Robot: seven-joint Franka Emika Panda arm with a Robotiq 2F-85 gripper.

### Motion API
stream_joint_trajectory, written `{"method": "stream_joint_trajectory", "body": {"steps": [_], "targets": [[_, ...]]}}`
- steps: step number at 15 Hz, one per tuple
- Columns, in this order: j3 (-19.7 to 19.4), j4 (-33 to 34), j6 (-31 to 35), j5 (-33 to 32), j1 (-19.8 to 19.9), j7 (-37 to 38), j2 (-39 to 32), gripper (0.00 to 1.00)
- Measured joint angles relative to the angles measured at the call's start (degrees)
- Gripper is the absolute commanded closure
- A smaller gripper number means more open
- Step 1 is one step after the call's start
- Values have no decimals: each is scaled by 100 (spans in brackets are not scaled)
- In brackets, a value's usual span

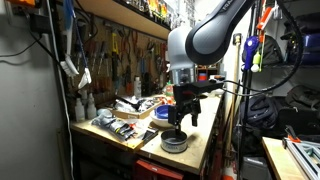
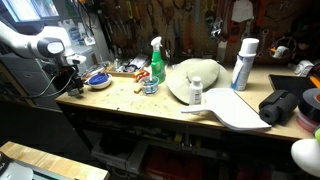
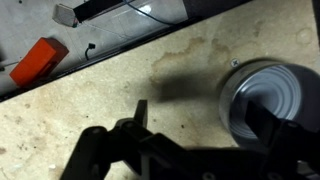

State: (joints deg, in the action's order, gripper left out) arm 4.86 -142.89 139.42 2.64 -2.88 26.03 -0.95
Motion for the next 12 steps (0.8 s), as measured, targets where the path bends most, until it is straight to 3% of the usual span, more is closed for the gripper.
{"method": "stream_joint_trajectory", "body": {"steps": [8,12], "targets": [[-597,63,-257,-234,306,112,-134,0],[-850,161,-627,-786,469,685,-148,0]]}}
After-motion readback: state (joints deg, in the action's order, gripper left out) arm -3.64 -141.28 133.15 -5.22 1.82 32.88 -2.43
